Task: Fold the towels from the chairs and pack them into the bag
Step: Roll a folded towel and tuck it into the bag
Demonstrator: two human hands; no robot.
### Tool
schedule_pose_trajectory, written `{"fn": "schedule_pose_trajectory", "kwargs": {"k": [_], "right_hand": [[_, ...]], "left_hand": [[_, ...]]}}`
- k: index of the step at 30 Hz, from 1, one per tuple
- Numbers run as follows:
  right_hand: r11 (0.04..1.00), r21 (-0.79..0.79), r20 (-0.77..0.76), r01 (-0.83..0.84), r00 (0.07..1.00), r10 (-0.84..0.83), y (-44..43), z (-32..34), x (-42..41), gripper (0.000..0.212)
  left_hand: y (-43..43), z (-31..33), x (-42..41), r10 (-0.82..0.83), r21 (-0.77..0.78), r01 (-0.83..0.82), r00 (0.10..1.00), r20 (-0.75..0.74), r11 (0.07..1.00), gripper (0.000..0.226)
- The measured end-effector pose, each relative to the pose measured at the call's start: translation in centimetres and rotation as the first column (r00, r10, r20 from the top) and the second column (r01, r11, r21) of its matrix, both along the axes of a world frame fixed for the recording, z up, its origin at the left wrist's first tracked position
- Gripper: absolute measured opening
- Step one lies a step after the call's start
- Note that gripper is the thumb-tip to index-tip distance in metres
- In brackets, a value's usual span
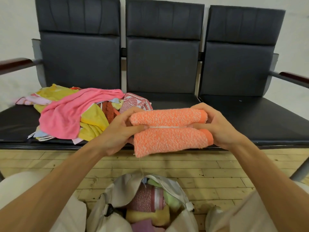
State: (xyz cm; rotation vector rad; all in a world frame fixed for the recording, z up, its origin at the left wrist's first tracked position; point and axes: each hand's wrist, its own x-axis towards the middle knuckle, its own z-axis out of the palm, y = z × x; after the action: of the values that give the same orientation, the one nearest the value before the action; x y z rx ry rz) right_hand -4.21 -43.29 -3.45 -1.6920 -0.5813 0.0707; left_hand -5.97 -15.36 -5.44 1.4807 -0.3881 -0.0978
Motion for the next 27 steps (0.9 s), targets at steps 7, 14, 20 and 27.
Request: {"fn": "schedule_pose_trajectory", "kwargs": {"k": [7, 14, 20, 27], "right_hand": [[0.973, 0.225, 0.026, 0.058, 0.998, -0.065, 1.8, -1.2, 0.6, 0.040], [0.982, 0.186, 0.093, 0.020, 0.995, -0.038, 1.3, -1.2, 1.0, 0.044], [0.980, 0.014, -0.192, -0.201, 0.961, 0.200, -0.1, -0.9, 1.4, 0.030], [0.783, -0.597, -0.103, -0.172, 0.985, 0.138, 2.2, -0.7, 1.0, 0.057]], "left_hand": [[-1.9, -0.7, 0.2, 0.132, -0.300, -0.182, 0.975, -0.178, 0.936, 0.038], [-1.4, -0.5, -0.3, 0.055, -0.252, -0.086, 0.990, -0.128, 0.964, 0.037], [-0.8, -0.9, 0.3, 0.157, -0.168, -0.161, 0.987, -0.033, 0.973, 0.058], [-0.9, -1.8, 0.8, 0.041, 0.124, -0.073, 0.968, 0.248, 0.990, 0.061]]}}
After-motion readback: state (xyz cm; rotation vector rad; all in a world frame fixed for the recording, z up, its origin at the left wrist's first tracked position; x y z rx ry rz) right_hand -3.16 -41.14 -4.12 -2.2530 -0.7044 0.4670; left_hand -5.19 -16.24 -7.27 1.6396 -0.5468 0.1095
